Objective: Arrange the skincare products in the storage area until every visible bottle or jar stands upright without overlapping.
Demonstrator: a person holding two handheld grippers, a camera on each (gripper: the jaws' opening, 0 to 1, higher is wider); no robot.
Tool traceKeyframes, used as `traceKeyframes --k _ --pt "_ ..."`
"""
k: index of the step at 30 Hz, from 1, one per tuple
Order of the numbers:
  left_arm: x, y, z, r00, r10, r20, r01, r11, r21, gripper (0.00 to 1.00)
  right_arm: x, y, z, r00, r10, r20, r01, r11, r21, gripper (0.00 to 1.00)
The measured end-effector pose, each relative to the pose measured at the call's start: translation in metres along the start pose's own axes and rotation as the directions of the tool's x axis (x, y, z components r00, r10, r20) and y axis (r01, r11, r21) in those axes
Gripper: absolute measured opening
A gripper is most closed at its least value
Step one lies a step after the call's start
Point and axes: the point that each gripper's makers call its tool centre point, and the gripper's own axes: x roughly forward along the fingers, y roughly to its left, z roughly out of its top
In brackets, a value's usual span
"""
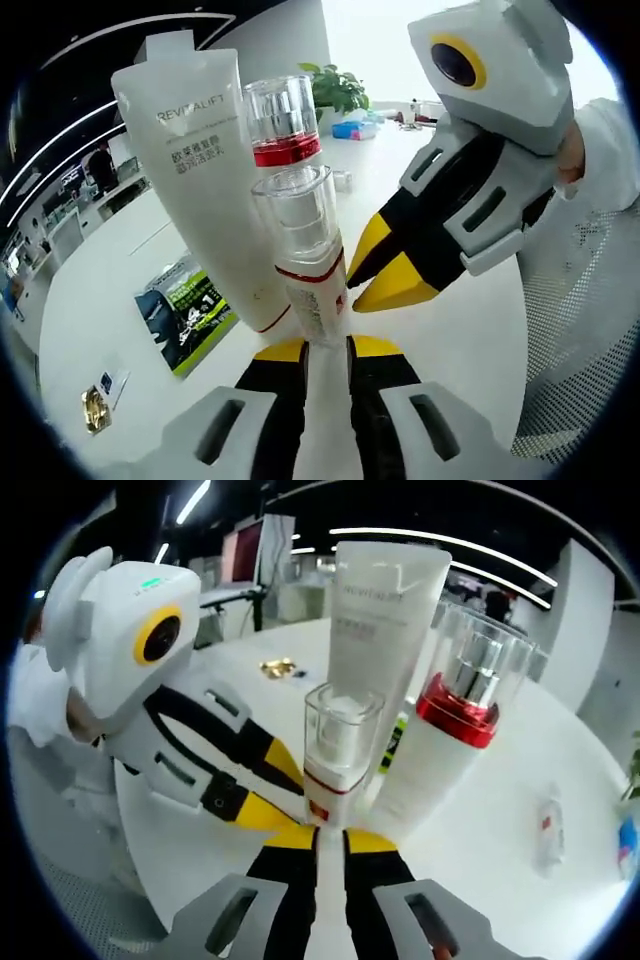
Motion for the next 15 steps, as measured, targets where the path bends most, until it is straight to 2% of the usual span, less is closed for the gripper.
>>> traceKeyframes --k 5,15 --pt "-0.0027 -0.001 0.0008 1.0 0.001 -0.006 -0.001 1.0 -0.004 0.16 -0.0019 0.0003 0.0017 1.0 -0.005 -0.001 0.005 1.0 -0.019 0.06" --pt "-0.0091 -0.0025 0.0023 1.0 -0.01 -0.008 0.01 1.0 -0.022 0.19 -0.0059 0.0007 0.0056 1.0 -0.003 0.01 0.003 1.0 -0.025 0.1"
